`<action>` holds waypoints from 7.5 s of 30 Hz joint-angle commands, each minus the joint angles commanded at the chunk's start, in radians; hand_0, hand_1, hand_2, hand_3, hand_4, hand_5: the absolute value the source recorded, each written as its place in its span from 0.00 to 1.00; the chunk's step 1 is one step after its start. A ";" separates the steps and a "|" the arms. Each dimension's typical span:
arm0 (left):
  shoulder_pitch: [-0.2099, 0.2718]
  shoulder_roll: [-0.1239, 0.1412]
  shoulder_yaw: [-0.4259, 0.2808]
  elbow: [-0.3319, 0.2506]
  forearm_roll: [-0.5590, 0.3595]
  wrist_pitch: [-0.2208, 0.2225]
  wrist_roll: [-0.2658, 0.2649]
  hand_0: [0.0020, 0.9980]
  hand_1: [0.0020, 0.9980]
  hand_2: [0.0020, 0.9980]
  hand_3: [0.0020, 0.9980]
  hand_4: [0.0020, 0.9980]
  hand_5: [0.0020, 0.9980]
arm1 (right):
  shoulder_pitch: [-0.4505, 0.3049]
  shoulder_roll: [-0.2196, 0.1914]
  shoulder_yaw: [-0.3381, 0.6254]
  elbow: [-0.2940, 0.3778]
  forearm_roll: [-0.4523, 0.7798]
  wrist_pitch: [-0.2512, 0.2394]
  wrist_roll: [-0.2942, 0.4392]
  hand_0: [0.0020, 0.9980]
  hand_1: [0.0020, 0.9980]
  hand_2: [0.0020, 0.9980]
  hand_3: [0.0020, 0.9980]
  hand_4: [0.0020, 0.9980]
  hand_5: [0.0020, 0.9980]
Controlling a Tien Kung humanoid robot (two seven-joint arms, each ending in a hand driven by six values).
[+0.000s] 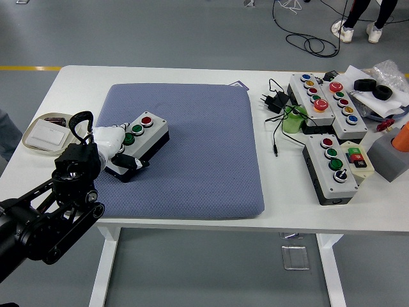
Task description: Pick up the button,place it on the desk,press the button,press the button
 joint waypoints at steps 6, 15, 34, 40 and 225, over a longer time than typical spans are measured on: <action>-0.003 0.004 0.002 -0.011 0.014 0.010 -0.001 0.44 0.57 0.70 0.90 0.90 0.41 | -0.003 0.000 0.002 0.000 -0.003 0.001 -0.001 0.64 0.45 0.62 0.56 0.31 0.21; -0.013 0.010 0.007 -0.009 0.050 0.020 -0.041 0.32 0.40 0.49 0.70 0.86 0.39 | -0.005 -0.001 0.003 0.000 -0.005 0.001 0.000 0.64 0.45 0.62 0.56 0.31 0.21; -0.029 0.033 0.019 0.010 0.050 0.080 -0.167 0.28 0.26 0.23 0.36 0.61 0.19 | -0.001 -0.002 0.004 0.000 -0.001 0.000 0.000 0.64 0.44 0.62 0.56 0.31 0.21; -0.055 0.057 0.037 0.006 0.050 0.100 -0.336 0.27 0.26 0.22 0.35 0.62 0.17 | 0.002 -0.002 0.005 0.000 -0.002 0.000 0.000 0.64 0.44 0.62 0.56 0.31 0.21; -0.119 0.109 0.132 -0.159 -0.099 -0.211 -0.503 0.03 0.00 0.05 0.69 0.76 1.00 | 0.012 -0.001 -0.011 0.000 0.000 0.003 -0.002 0.64 0.44 0.62 0.56 0.31 0.22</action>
